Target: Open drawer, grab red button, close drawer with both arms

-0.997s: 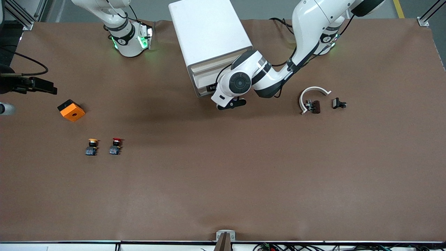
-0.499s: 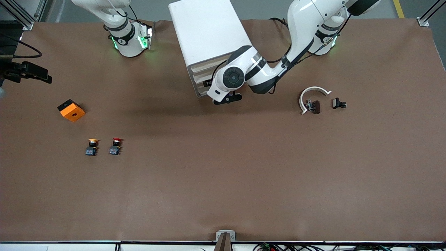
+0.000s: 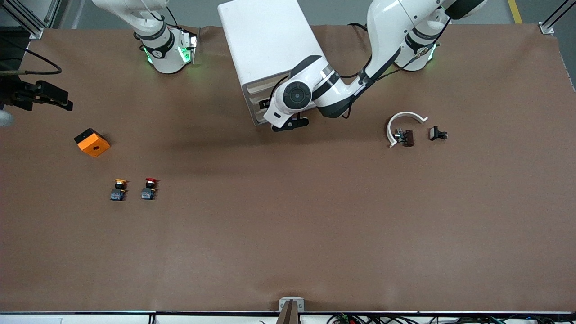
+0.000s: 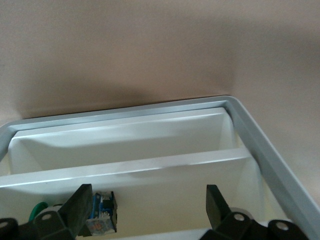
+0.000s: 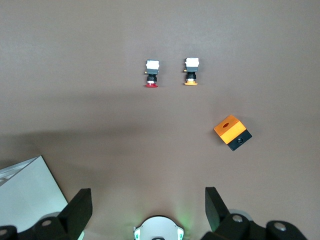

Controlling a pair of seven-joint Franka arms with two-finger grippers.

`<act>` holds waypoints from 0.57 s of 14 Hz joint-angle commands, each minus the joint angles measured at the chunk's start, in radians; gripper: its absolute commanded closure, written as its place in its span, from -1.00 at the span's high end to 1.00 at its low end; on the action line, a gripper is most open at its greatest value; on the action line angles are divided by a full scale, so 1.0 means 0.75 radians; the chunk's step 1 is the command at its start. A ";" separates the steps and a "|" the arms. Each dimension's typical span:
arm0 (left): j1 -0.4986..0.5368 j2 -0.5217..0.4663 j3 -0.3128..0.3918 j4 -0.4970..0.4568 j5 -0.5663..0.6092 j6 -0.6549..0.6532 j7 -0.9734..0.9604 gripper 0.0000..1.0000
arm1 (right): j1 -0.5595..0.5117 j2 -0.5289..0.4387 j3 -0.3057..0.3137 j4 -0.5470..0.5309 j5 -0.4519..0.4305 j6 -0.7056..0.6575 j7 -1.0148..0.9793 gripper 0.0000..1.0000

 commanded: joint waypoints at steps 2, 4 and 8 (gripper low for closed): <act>0.003 -0.056 0.115 0.059 0.065 -0.002 -0.055 1.00 | 0.037 -0.136 -0.038 -0.162 0.013 0.080 -0.006 1.00; 0.050 -0.127 0.156 0.066 0.090 -0.009 -0.076 1.00 | 0.037 -0.179 -0.038 -0.207 0.013 0.105 -0.006 1.00; 0.258 -0.234 0.161 0.068 0.123 -0.029 -0.063 1.00 | 0.034 -0.214 -0.036 -0.234 0.015 0.115 0.051 1.00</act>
